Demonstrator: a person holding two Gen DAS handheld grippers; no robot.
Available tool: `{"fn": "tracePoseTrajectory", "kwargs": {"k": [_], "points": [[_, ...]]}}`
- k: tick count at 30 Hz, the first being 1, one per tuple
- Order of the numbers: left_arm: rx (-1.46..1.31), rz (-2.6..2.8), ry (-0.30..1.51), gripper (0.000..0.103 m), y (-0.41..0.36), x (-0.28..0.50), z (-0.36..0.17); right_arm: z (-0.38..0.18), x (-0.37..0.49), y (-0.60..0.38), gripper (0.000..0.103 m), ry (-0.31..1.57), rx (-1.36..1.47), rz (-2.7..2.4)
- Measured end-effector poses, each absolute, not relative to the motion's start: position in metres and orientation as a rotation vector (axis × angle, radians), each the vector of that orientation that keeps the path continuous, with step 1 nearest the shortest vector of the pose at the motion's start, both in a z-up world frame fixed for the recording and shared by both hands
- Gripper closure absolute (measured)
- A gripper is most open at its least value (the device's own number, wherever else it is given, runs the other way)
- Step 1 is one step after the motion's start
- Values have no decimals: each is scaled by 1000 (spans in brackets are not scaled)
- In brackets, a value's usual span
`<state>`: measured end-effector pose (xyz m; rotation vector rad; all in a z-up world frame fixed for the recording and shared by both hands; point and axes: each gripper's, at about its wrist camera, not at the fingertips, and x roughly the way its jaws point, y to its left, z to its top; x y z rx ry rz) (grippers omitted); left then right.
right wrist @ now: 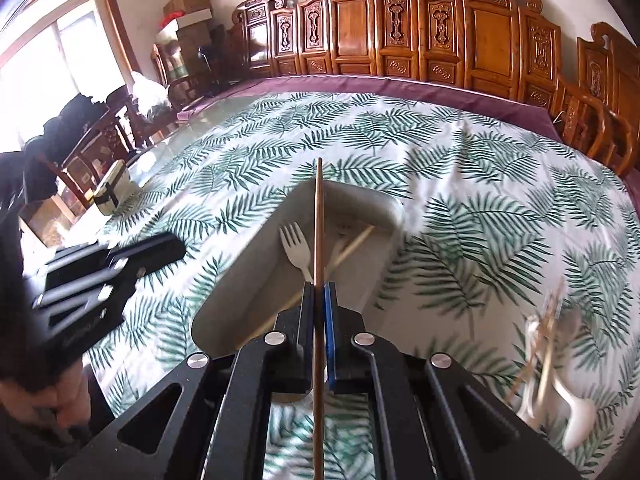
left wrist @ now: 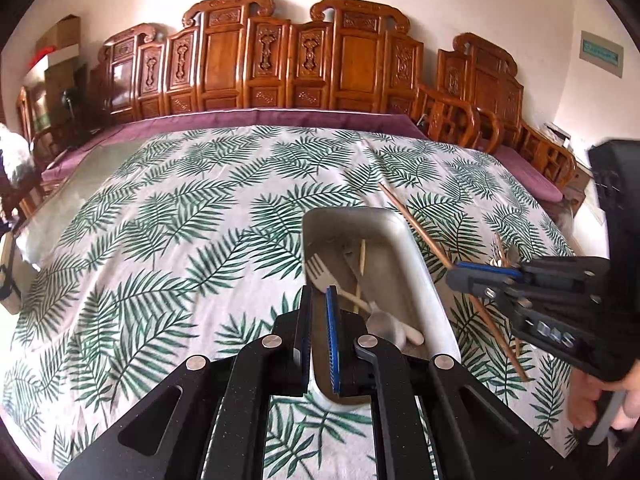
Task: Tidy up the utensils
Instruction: 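Lower the metal spoon into the tray and open the left tool while the right carries the chopstick, then lower the chopstick into the grey tray with the right tool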
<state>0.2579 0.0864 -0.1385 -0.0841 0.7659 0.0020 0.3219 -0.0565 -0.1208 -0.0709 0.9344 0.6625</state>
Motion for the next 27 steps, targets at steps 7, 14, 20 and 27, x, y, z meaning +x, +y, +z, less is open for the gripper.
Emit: {"fn": "tracePoseTrajectory", "kwargs": {"k": [7,14,20,27], "points": [[-126,15,772,97,103,248,-144,-131,340,-36,97,958,-30,648],[-138,15,779,97,111,243,-148,-142,352,-29,95,989,2,618],[-126,2,778,97,105,240,-149,-141,349,-33,94,980,-16,623],[-110,-37,774,97,85,239,-145,-122,333,-70,94,918,-57,608]]}}
